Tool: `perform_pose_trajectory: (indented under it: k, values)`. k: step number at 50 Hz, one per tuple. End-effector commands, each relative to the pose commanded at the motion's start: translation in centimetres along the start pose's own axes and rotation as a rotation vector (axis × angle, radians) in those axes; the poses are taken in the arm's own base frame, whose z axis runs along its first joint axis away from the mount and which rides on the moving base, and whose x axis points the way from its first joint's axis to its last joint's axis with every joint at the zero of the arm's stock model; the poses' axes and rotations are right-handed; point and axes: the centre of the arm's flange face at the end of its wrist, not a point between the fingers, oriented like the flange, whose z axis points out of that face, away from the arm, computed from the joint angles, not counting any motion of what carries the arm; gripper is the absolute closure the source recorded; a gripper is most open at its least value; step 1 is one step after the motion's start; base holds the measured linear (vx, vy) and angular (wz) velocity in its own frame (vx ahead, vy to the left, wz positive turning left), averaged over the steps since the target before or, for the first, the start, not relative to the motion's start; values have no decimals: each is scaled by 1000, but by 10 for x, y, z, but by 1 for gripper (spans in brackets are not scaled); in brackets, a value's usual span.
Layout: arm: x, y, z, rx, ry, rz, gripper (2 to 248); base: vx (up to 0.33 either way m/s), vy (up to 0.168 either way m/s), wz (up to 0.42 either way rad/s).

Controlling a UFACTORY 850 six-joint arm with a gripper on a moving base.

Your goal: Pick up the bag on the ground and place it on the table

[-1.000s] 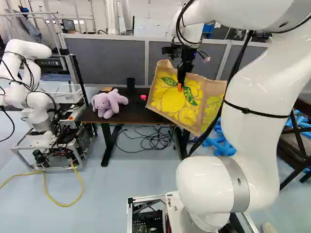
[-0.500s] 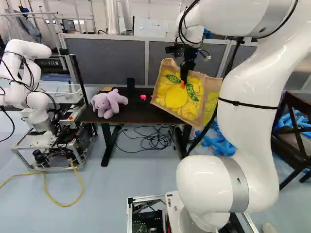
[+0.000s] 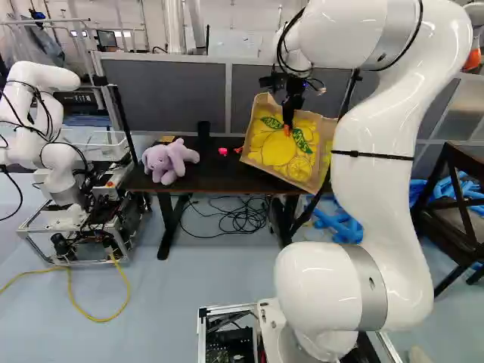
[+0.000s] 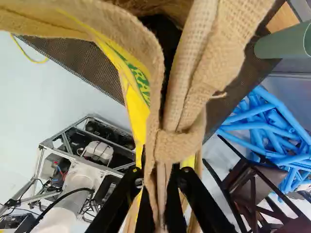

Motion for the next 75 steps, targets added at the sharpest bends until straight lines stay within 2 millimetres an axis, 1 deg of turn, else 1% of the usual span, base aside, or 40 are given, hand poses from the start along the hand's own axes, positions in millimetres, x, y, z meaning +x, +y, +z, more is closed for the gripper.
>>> perform_pose_trajectory:
  k: [18,36,48,69,70,74,75]
  values:
    - [34,18,29,-11,-1,-16,228,0,0,0]
    - [60,27,58,-3,-11,-30,228,0,0,0]
    - [67,30,75,9,-25,-32,228,0,0,0]
    - [67,30,77,11,-28,-33,228,0,0,0]
    - [67,30,77,11,-28,-33,214,0,0,0]
    - [67,30,77,11,-28,-33,214,0,0,0]
    - [67,30,77,11,-28,-33,180,0,0,0]
